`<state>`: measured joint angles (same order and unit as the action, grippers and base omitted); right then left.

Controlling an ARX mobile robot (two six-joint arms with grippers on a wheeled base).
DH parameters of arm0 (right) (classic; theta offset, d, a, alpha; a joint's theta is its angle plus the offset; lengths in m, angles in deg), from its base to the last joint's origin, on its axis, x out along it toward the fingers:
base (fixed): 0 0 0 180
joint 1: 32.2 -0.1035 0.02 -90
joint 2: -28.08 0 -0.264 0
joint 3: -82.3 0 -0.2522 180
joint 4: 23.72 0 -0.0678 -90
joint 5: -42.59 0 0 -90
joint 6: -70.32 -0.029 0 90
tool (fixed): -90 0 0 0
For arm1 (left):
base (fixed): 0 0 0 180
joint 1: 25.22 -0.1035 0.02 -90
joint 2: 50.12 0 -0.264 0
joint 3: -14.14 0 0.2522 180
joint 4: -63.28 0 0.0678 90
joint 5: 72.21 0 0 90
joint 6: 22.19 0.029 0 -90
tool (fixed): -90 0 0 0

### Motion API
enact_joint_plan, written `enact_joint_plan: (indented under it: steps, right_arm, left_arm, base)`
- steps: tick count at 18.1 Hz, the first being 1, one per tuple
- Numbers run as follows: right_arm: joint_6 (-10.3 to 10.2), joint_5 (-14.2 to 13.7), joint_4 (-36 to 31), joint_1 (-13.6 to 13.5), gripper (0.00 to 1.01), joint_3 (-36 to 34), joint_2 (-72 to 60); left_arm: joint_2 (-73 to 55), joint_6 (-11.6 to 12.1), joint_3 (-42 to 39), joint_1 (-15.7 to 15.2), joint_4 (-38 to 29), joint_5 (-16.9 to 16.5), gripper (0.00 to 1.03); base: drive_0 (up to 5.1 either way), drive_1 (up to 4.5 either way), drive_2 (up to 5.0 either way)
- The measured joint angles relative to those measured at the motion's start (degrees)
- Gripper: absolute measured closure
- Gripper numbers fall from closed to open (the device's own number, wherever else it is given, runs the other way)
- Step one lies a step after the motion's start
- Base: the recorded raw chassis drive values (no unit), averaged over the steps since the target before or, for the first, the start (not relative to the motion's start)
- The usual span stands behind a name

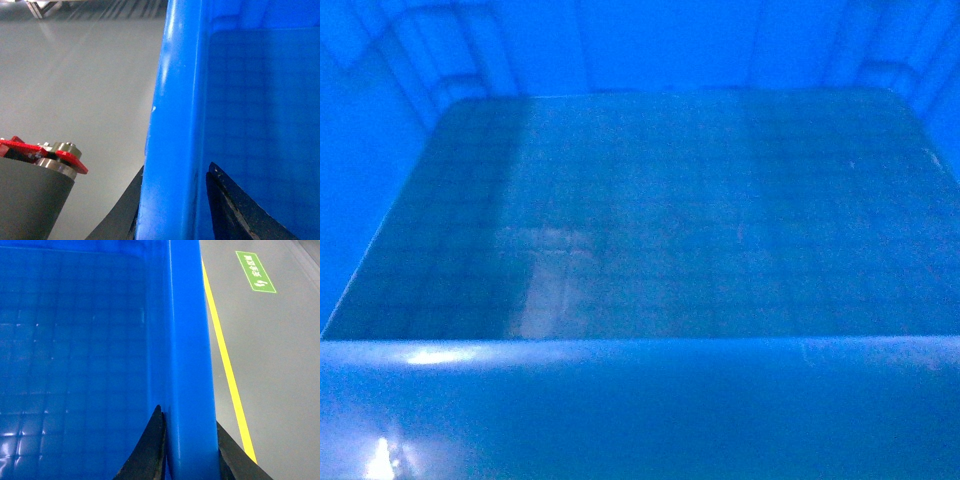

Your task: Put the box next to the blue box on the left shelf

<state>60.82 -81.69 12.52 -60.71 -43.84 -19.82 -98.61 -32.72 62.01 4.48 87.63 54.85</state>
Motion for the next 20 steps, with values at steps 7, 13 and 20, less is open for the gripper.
enact_joint_plan:
  steps: [7, 13, 20]
  right_arm:
    - [0.02, -0.04, 0.22, 0.0, 0.89, 0.0, 0.09]
    - [0.04, 0.0, 0.02, 0.02, 0.89, 0.0, -0.02]
    - [0.09, 0.0, -0.15, 0.02, 0.89, 0.0, -0.26]
  left_arm:
    - [0.11, 0.02, 0.0, 0.02, 0.17, 0.02, 0.73]
    - [0.11, 0.07, 0.0, 0.02, 0.11, 0.02, 0.73]
    - [-0.04, 0.07, 0.0, 0.02, -0.02, 0.02, 0.73]
  base:
    - [-0.4, 0.76, -1.6]
    - [0.0, 4.08, -4.1]
    - [0.0, 4.06, -4.1]
